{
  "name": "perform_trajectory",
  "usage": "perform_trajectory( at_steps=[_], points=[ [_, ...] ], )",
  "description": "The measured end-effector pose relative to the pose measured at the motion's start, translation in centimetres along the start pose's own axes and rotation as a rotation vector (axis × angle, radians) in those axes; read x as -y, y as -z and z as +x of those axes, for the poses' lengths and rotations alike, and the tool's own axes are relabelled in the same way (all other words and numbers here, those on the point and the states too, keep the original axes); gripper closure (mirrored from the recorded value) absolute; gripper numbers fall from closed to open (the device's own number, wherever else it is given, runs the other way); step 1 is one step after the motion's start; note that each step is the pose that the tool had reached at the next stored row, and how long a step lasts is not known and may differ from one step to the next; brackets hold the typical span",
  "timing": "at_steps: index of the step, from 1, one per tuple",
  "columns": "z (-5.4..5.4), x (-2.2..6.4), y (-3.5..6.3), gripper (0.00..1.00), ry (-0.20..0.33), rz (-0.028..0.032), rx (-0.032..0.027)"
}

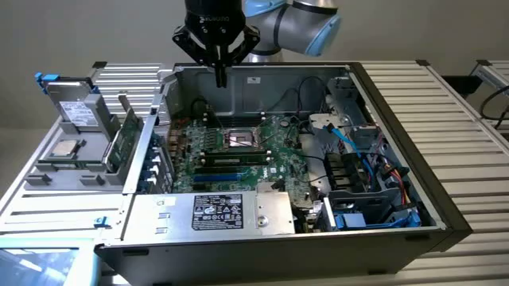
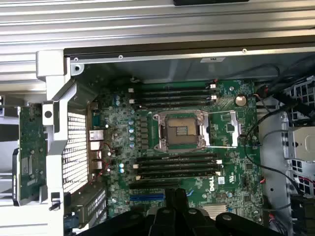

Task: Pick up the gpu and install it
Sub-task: 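Reach for the gpu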

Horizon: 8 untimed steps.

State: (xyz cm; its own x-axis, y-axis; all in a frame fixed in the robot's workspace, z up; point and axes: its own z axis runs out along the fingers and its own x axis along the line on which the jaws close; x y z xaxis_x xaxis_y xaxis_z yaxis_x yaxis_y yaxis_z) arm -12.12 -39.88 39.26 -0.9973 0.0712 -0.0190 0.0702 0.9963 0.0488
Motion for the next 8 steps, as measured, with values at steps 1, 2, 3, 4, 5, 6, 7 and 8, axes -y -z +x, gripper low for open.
perform_trajectory(
  at_steps=[1,2,3,4,5,6,7,8],
  points=[
    [0.0,0.0,0.0,0.88,0.0,0.0,0.0],
    [0.0,0.0,0.0,0.88,0.0,0.0,0.0],
    [0.0,0.0,0.0,0.88,0.0,0.0,0.0],
    [0.0,0.0,0.0,0.88,0.0,0.0,0.0],
    [0.0,0.0,0.0,0.88,0.0,0.0,0.0],
    [0.0,0.0,0.0,0.88,0.0,0.0,0.0],
    [0.0,0.0,0.0,0.88,0.0,0.0,0.0],
    [0.0,0.0,0.0,0.88,0.0,0.0,0.0]
  ],
)
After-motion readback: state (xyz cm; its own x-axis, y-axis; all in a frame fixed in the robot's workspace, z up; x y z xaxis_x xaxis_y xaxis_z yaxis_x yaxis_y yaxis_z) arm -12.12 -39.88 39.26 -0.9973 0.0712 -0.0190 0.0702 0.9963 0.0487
